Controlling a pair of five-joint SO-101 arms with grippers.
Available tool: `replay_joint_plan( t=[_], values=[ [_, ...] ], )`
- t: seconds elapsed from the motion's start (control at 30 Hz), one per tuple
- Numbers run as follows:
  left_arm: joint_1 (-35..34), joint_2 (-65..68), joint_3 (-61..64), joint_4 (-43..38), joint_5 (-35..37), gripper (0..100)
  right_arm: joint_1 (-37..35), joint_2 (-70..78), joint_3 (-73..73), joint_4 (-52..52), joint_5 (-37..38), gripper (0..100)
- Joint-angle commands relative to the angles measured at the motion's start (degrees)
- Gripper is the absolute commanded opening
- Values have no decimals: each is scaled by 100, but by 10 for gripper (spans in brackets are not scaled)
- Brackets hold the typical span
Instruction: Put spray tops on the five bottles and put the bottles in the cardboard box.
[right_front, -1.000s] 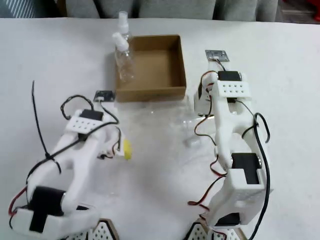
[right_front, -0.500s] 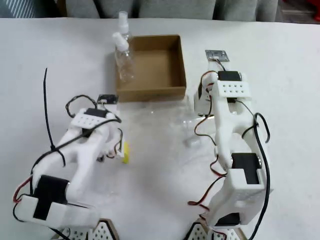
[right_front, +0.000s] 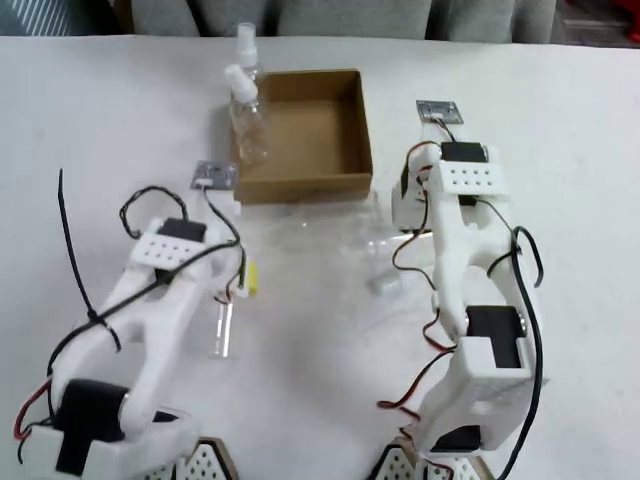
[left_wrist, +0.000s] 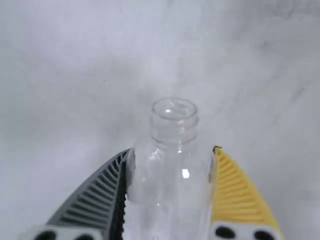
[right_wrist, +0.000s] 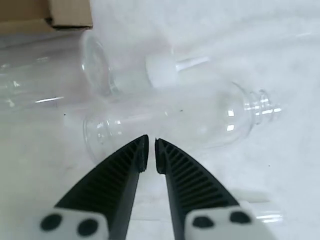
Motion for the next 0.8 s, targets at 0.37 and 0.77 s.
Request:
replay_joint_plan(
  t=[0.37,0.77],
  values=[
    [-919,-1341,404,-800,431,22,1007,-778,105,1675,4396,35],
    [-1024,-1648,536,-809,475,22,2492,-945,800,1754,2119,84]
  ],
)
